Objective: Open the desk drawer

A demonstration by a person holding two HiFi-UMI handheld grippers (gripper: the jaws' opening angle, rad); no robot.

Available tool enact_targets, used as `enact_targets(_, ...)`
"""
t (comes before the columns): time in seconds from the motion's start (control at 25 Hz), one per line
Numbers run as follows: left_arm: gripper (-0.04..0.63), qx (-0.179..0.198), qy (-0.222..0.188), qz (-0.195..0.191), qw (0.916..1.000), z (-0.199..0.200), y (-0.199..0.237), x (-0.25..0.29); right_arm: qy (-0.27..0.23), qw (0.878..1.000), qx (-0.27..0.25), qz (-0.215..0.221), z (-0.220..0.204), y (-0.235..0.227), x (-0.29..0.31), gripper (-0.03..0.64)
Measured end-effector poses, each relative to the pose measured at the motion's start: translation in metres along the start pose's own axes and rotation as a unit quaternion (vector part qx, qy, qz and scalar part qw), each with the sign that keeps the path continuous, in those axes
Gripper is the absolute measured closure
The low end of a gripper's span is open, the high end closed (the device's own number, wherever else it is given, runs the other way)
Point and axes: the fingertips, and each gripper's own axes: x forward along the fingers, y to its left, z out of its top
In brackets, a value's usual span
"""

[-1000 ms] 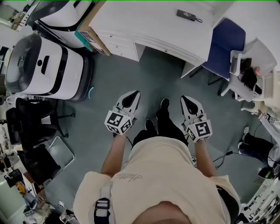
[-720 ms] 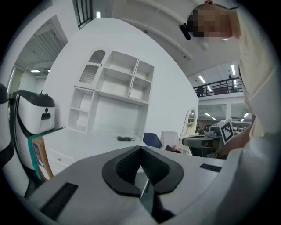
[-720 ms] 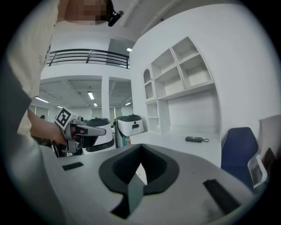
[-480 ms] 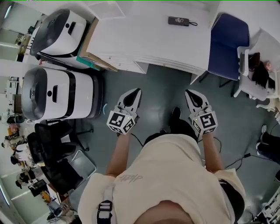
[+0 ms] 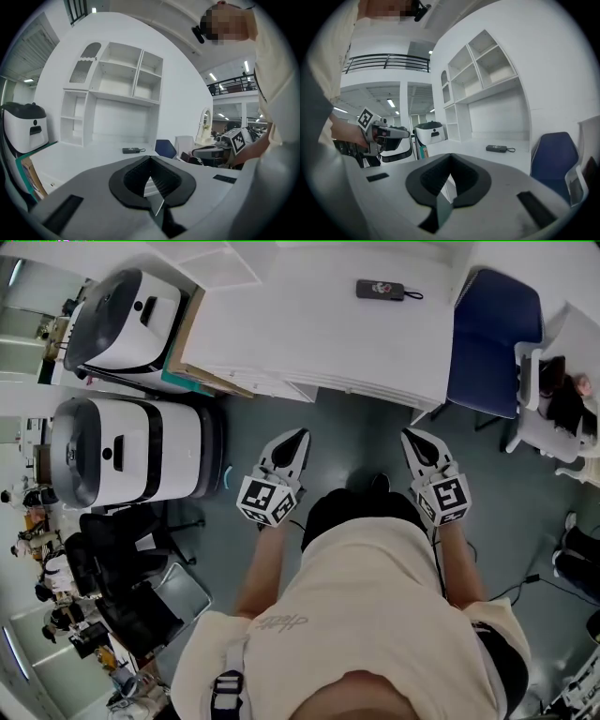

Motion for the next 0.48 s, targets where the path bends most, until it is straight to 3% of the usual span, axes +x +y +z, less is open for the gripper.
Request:
enact_targets(0.24,0.592,-0.009,0.019,-0.008,0.9998,-0.013,0.018,0.016,0.007,0.999,0.037,-0.019,-0.001,-0.015,0.019,0.62)
enact_targets(0.48,0.592,-0.017,0.002,-0.049,0.9987,-0.001,0.041,0.047,0.027,0.999,0.005,-0.024,0.007,-0.014,0.048,0.62)
